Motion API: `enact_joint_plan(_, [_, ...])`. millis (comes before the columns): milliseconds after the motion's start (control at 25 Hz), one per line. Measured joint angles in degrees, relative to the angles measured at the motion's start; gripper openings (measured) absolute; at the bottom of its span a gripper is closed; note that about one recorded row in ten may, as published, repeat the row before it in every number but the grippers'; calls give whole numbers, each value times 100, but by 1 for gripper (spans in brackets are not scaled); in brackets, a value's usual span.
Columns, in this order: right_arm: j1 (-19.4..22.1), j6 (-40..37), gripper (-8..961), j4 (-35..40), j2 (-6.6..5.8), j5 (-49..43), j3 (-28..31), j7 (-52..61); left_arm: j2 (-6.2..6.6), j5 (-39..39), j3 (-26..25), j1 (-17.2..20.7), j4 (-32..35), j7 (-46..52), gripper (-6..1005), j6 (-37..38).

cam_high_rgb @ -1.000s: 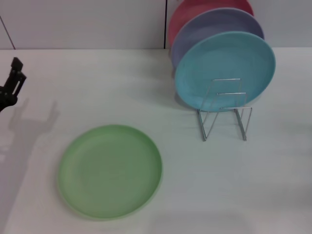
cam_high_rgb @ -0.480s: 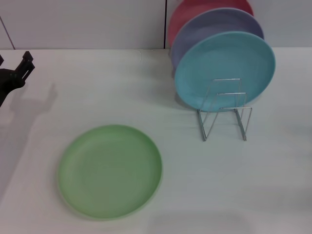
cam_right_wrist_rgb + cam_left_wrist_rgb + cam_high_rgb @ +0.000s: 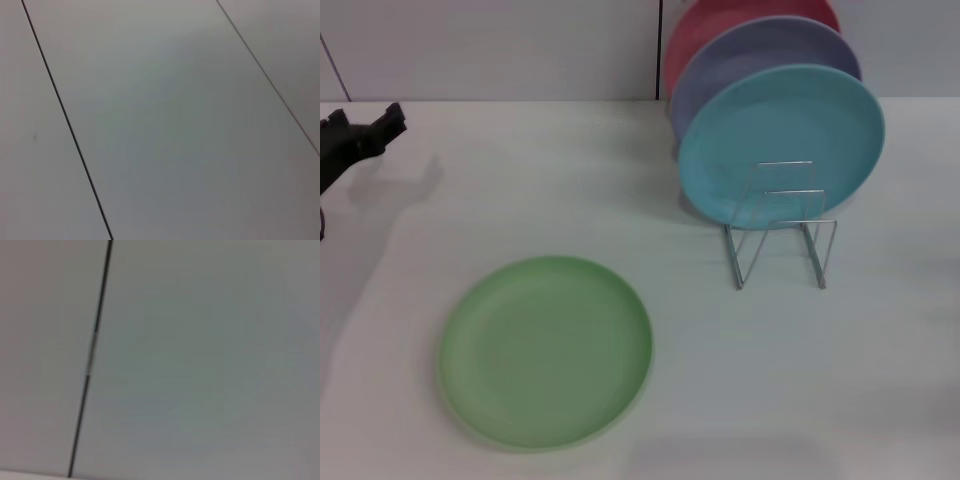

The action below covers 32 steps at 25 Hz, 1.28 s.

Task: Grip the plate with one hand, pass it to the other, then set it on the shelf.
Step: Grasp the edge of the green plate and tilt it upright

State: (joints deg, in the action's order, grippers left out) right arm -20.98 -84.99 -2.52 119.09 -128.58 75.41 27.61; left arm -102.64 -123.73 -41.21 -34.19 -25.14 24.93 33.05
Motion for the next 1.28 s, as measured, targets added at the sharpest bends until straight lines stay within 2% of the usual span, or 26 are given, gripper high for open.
enact_joint_plan(80, [0, 0, 708, 0, 0, 0, 0, -1, 288, -308, -324, 90, -636, 39, 784, -594])
enact_joint_plan(120, [-2, 0, 708, -2, 0, 0, 1, -5, 527, -797, -937, 297, -1432, 0, 783, -1431])
enact_joint_plan(160, [-2, 0, 708, -2, 0, 0, 1, -5, 527, -797, -937, 297, -1432, 0, 782, -1431])
enact_joint_plan(200, [-2, 0, 708, -3, 0, 0, 0, -7, 585, -1089, -1324, 426, -1835, -51, 782, -1905])
enact_joint_plan(280, [-2, 1, 708, -4, 3, 0, 1, -9, 560, -1674, -2152, 671, -2564, -273, 780, -2858])
enact_joint_plan(320, [-2, 1, 708, -4, 3, 0, 0, -10, 256, -2241, -3248, 1003, -3424, -875, 780, -3930])
enact_joint_plan(360, [-1, 1, 708, -3, 3, 0, 1, -11, 256, -2241, -3248, 1003, -3424, -875, 779, -3930])
enact_joint_plan(400, [-2, 0, 708, -4, 4, 0, 0, -11, 68, -2398, -3660, 1127, -3735, -1237, 778, -4370])
enact_joint_plan(440, [-2, 0, 708, -4, 4, 0, 0, -12, -210, -2490, -4182, 1244, -4080, -1816, 778, -4823])
enact_joint_plan(480, [-3, 1, 708, -4, 5, 0, 1, -12, -546, -2548, -4754, 1369, -4425, -2449, 777, -5258])
enact_joint_plan(520, [-17, 4, 708, -4, 6, 0, 0, -14, -1172, -2572, -5680, 1489, -4937, -3682, 776, -5890])
enact_joint_plan(560, [-17, 4, 708, -4, 6, 0, 0, -14, -1172, -2572, -5680, 1489, -4937, -3682, 775, -5890])
enact_joint_plan(640, [-44, 8, 708, -4, 7, 0, -1, -15, -1497, -2525, -6208, 1539, -5242, -4430, 774, -6286])
enact_joint_plan(680, [-54, 9, 708, -5, 7, 0, -4, -15, -1558, -2466, -6397, 1557, -5386, -4742, 773, -6513])
enact_joint_plan(720, [-62, 12, 708, -4, 3, -2, -8, -13, -1514, -2357, -6454, 1585, -5600, -4993, 773, -6966])
enact_joint_plan(800, [-62, 11, 708, -1, 3, -4, -9, -13, -1500, -2323, -6435, 1604, -5727, -4994, 771, -7254])
enact_joint_plan(1040, [-82, 77, 709, -11, 0, -10, -9, -26, -1518, -2358, -6697, 1736, -6394, -4711, 767, -8859])
enact_joint_plan(1120, [-104, 83, 709, -12, -2, -10, -8, -28, -1512, -2380, -6905, 1693, -6538, -4517, 766, -9788])
enact_joint_plan(1160, [-104, 83, 709, -12, -2, -10, -8, -28, -1512, -2380, -6905, 1693, -6538, -4517, 765, -9788])
enact_joint_plan(1280, [-140, 83, 709, -13, -9, -10, -9, -14, -1517, -2476, -7066, 1614, -6537, -4248, 763, -10582])
